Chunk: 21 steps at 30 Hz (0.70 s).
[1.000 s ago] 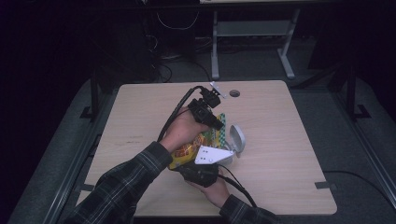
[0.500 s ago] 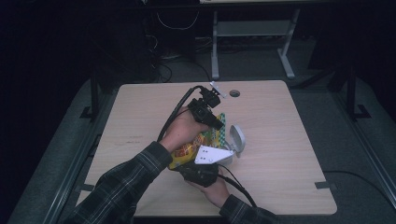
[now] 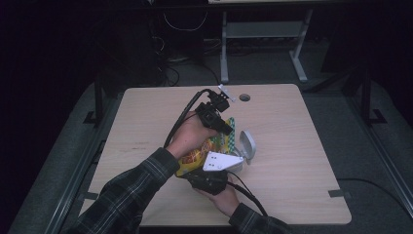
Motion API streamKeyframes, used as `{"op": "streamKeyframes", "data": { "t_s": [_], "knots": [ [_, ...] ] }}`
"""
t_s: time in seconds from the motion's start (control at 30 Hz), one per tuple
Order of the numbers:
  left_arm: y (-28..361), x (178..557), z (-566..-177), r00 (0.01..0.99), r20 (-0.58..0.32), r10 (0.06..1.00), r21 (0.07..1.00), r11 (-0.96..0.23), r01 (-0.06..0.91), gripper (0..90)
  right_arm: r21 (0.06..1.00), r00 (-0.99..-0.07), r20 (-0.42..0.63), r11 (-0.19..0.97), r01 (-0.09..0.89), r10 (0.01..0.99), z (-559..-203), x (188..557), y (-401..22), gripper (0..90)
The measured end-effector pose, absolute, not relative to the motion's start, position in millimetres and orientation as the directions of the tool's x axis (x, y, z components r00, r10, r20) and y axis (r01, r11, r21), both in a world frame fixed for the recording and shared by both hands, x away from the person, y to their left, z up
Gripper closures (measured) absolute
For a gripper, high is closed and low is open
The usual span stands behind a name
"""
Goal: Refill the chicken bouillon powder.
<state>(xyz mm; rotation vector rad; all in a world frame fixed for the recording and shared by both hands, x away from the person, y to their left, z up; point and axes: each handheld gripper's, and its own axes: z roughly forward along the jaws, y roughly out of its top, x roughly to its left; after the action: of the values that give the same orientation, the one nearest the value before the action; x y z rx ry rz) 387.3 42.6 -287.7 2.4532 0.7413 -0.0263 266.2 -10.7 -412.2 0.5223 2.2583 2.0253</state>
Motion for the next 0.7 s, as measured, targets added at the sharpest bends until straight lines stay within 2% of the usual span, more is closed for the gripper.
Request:
{"op": "streamKeyframes", "data": {
  "t_s": [0.7],
  "knots": [
    [44.4, 389.1, -284.4, 0.846, -0.176, 0.503, 0.526, -0.679, 0.513, 89.6, 0.975, -0.94, 0.177, 0.075, 0.207, 0.293, -409.7, 267.9, -10.9, 90.0]
  ]
}}
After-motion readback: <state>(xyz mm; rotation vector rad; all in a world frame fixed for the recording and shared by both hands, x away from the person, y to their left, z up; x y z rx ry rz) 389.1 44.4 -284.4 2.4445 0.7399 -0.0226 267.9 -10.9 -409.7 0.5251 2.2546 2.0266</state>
